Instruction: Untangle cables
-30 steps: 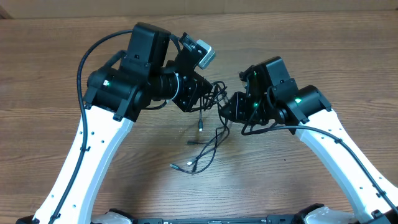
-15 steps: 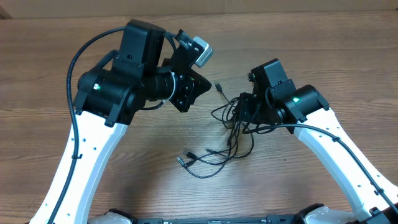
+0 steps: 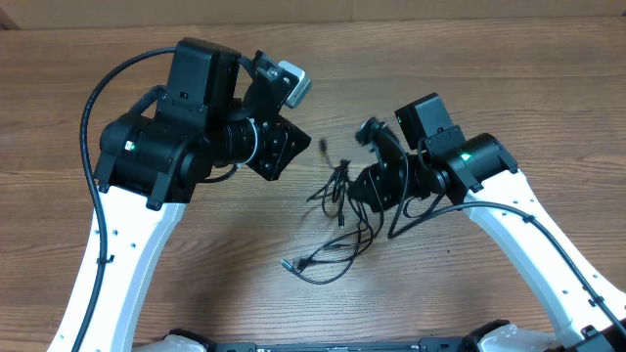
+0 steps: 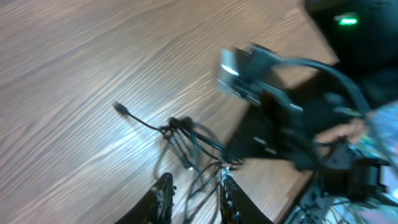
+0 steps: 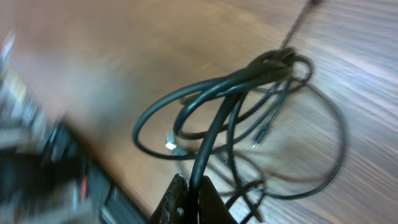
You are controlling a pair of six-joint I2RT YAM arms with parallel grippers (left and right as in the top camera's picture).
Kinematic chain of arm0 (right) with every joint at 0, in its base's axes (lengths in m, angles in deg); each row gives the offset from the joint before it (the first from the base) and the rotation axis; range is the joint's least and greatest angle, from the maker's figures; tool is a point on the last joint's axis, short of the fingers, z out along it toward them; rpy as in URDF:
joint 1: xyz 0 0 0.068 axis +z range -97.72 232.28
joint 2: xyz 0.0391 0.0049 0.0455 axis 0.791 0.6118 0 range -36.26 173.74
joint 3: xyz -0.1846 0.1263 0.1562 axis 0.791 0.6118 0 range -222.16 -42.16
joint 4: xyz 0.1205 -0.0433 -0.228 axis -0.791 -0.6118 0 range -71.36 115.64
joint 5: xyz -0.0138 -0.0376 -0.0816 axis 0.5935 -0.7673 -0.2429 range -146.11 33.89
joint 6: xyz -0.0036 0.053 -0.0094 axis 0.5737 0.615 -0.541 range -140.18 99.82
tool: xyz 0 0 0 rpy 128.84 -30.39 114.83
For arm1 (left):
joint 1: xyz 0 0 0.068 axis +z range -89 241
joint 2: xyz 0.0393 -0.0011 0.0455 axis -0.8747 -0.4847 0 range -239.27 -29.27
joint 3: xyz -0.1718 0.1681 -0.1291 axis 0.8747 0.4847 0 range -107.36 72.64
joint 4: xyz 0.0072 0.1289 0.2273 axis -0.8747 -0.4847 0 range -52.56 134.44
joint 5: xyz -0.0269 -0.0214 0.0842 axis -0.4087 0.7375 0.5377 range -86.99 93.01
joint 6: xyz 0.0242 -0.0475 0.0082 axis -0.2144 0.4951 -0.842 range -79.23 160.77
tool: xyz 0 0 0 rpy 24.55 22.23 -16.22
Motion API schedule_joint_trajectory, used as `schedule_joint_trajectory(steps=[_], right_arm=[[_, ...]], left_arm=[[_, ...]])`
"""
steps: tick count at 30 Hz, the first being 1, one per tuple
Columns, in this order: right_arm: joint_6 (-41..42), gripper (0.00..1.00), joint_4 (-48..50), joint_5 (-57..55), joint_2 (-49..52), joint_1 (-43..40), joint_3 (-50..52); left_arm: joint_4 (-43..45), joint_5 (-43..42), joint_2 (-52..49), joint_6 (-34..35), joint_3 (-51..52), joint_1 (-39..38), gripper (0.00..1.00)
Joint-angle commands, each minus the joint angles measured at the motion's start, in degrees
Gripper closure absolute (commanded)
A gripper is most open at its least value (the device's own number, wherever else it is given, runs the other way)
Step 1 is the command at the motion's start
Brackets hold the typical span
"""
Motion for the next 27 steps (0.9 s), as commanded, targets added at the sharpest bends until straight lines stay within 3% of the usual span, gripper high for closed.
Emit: schedule_joint_trajectory(steps=[1,5,8,13,16,17,19,20,22,27], right_arm=[[-21.6,0.96,-2.9,13.1,-1.7,0.0,-0.5],[-35.6,0.96,-10.5,15.4,-5.3,0.0,-0.6],[-40.7,0.96,-13.8,15.4,-8.8,0.0,-0.6],[-40.2,0.94,-11.8,14.7,-15.1,0.0,-0.6],[-36.4,0.93,-8.8,13.6,-17.8,0.0,-0.6],[-33.9,0.89,-7.6,12.7,-18.4,0.0,-0.6],[-28.1,0.50,-6.0,10.4,-18.7,0.0,-0.6],[-24.6,0.41,-5.4,8.6,-18.6,0.0,-0.5],[-19.8,0.34,-5.4,5.6,-17.9,0.0,-0.5],[-17.1,0.37,-9.0,6.4,-15.2,0.0,-0.5]], left_arm=[[-0.6,7.6,0.6,2.7,-1.6,0.7,0.74],[-1.3,8.9,0.6,2.6,-1.6,0.9,0.73],[-1.7,8.5,0.5,2.7,-1.6,1.0,0.71],[-4.0,-2.5,-0.9,2.9,-1.5,1.0,0.69],[-7.8,-9.1,-2.5,-0.3,-1.5,0.8,0.68],[-8.9,-9.3,-3.1,-0.9,-1.5,0.7,0.68],[-10.0,-8.9,-4.1,-1.5,-1.5,0.7,0.68],[-10.1,-8.8,-4.5,-1.5,-1.5,0.7,0.69],[-9.8,-8.6,-5.0,-1.7,-1.5,0.7,0.69],[-7.9,-7.2,-5.1,-1.9,-1.5,0.7,0.69]])
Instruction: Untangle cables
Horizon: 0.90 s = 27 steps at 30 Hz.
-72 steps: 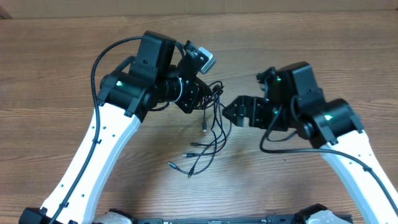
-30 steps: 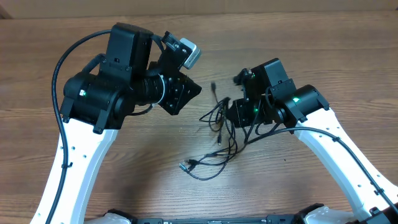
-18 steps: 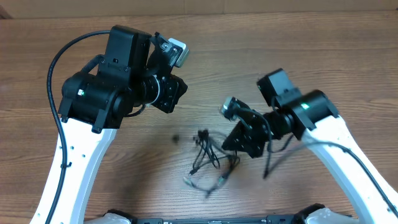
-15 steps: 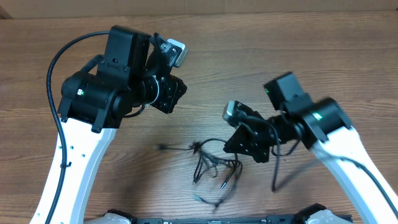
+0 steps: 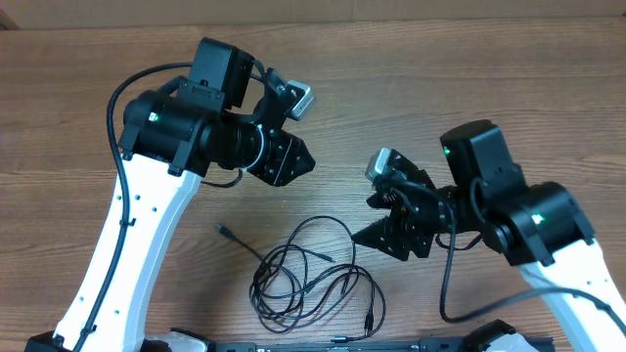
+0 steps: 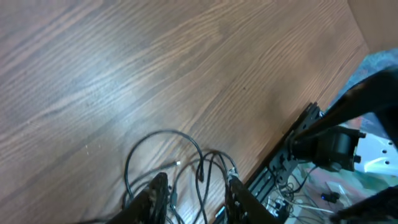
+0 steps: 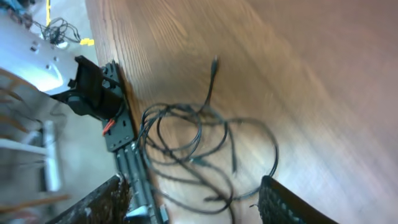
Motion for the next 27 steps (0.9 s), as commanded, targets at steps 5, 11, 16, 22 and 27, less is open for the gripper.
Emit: schedule_joint_trajectory(steps=[5,11,16,22,27], right_arm=[[4.5,0.40,-1.8,-0.9,1.8,0.1,-0.5],[18.6,0.30,-0.3,-12.2,2.4,0.1,0.0],[28.9,0.24,-1.7,-15.0,5.3,0.2,3.7],[30.5,0.17,4.0,-12.5,10.2,3.9,12.6],[29.5,0.18,13.0,-10.9,14.5,9.3,18.4]], left_arm=[[-1.9,6.4,0.1,-0.1,-1.2,0.0,0.73],[-5.6,9.7,0.1,5.0,-0.5,0.0,0.78],[-4.7,9.4,0.1,5.8,-0.3,0.0,0.78],[-3.6,9.2,0.1,6.2,-0.3,0.0,0.76],[-3.6,9.2,0.1,6.1,-0.3,0.0,0.75]])
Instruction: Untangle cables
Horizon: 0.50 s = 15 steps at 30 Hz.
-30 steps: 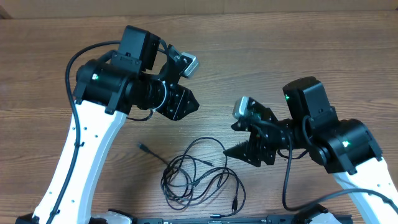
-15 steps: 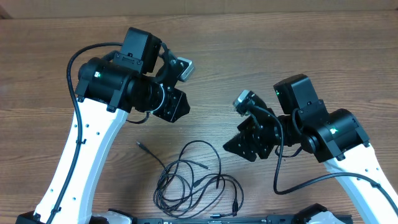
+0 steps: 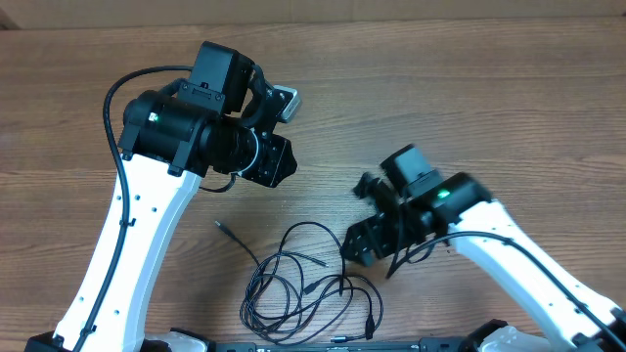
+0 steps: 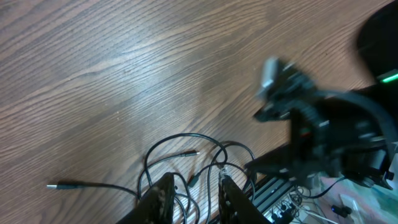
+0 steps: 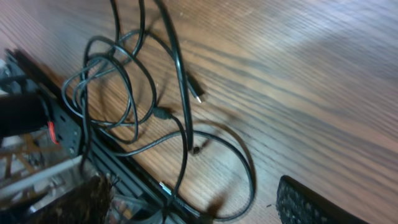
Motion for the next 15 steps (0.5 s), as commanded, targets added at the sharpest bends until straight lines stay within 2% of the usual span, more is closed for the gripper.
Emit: schedule_joint_trajectory(steps=[1,5,6,7,8,9,15], right_arm=[[0.7,0.18,4.0,1.8,2.1,3.2,2.3],[0.9,0.18,9.4,2.3,5.8,5.8,4.6],[0.9,0.21,10.4,2.7,6.7,6.1,5.1],[1.0,0.36,11.5,2.8,7.9,6.4,5.4],[0.9,0.72,12.2,2.8,8.7,6.5,5.6],[1.5,0.96,13.2,2.8,9.7,6.5,5.6],[3.3,0.96,20.9,1.4,10.9,6.1,5.0]], left_arm=[[0.2,0.2,0.1,0.8,-0.3,0.0,0.75],[0.2,0.2,0.1,0.8,-0.3,0.0,0.75],[0.2,0.2,0.1,0.8,-0.3,0.0,0.75],[0.2,0.1,0.1,0.8,-0.3,0.0,0.75],[0.2,0.2,0.1,0.8,-0.3,0.0,0.75],[0.2,0.2,0.1,0.8,-0.3,0.0,0.75],[0.2,0.2,0.1,0.7,-0.3,0.0,0.75]])
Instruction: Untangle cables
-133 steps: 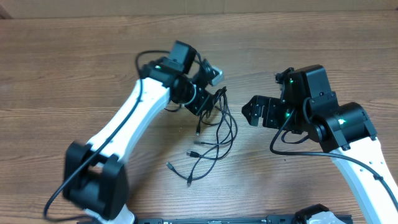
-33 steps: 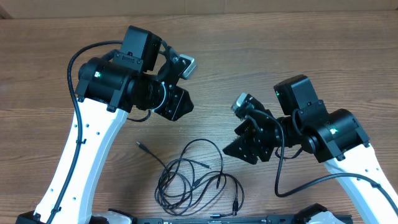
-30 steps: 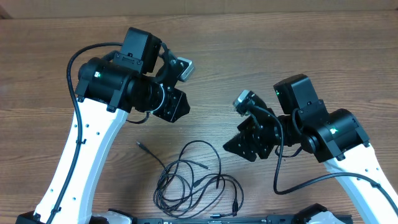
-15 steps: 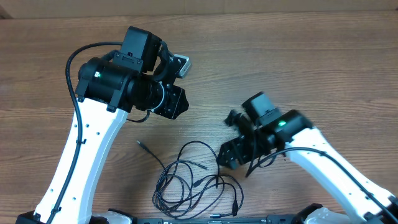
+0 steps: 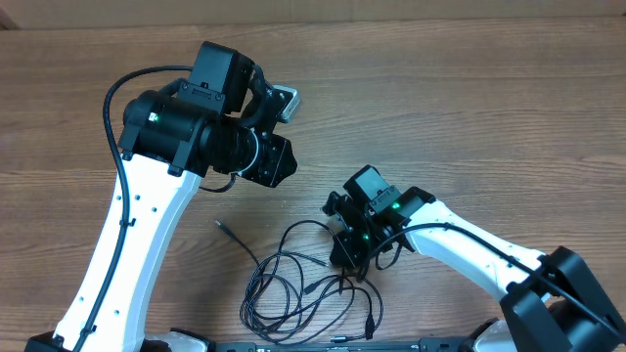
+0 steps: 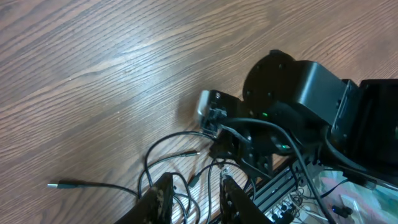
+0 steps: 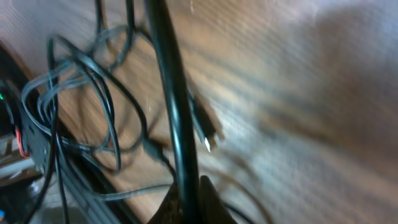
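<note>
A tangle of thin black cables (image 5: pixel 303 282) lies near the table's front edge, with one loose plug end (image 5: pixel 222 229) stretched out to the left. My right gripper (image 5: pixel 348 252) sits at the tangle's right side. In the right wrist view it (image 7: pixel 186 190) is shut on a thick black cable (image 7: pixel 166 87) that runs up between the fingers. My left gripper (image 5: pixel 278 162) hangs high above the table, left of centre. In the left wrist view it (image 6: pixel 194 180) is open, with the cable loops (image 6: pixel 186 158) on the table below it.
A black metal rail (image 6: pixel 283 194) with loose wires runs along the table's front edge, just beyond the tangle. The right arm's white link (image 5: pixel 469 254) stretches from the front right corner. A cardboard wall (image 5: pixel 391 10) borders the far edge.
My right gripper was open just right of the tangle; now it is a little further left, down on the cables and shut on one. The left arm and the tangle have hardly moved.
At first the tangle was at mid-table with my right gripper shut on a cable and the left gripper close by. Then the tangle lay near the front edge, both grippers open and apart. Later the open right gripper was beside it, and now grips a cable.
</note>
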You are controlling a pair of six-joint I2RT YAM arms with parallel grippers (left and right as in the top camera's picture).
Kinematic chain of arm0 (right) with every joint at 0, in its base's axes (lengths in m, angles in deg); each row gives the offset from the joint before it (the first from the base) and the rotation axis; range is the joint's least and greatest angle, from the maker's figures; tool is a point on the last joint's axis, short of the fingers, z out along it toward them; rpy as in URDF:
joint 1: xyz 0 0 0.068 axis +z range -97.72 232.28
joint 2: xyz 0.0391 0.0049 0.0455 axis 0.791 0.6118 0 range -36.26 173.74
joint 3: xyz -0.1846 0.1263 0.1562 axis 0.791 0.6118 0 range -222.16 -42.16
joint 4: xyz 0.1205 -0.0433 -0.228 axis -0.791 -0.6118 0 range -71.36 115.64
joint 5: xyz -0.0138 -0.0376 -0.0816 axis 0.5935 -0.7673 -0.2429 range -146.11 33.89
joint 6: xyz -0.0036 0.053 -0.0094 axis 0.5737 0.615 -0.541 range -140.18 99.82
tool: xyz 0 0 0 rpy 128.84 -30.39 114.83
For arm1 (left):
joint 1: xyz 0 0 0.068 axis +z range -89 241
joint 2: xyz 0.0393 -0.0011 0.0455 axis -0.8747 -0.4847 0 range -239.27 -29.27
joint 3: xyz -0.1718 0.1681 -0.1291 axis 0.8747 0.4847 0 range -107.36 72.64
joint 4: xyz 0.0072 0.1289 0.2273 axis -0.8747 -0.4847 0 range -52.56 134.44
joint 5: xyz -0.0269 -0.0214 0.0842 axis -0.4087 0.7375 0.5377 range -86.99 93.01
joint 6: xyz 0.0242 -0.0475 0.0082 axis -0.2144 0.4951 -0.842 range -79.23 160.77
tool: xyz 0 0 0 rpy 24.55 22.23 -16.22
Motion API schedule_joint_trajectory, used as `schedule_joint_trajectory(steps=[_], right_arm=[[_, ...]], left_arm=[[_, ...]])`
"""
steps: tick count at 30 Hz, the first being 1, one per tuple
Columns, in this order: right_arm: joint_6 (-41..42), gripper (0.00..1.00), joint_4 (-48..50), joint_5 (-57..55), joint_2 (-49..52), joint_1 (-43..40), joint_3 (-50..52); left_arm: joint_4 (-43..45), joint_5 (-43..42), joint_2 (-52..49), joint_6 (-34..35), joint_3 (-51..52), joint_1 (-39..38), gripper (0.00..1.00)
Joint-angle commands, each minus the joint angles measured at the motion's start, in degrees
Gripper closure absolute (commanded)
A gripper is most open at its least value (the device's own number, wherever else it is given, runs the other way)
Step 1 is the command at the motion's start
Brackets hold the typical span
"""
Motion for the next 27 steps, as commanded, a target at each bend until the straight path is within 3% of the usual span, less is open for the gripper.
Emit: schedule_joint_trajectory(steps=[1,17,27], right_arm=[[0.8,0.96,2.9,-1.3,-0.4,-0.6,-1.4],[7.5,0.96,5.0,-8.0,-0.4,-22.7,-29.0],[12.8,0.96,4.6,-7.9,-0.3,-30.0,-43.4]], left_arm=[[0.2,0.2,0.1,0.7,-0.3,0.0,0.75],[1.8,0.1,0.1,0.7,-0.3,0.0,0.73],[2.7,-0.1,0.1,0.7,-0.3,0.0,0.72]])
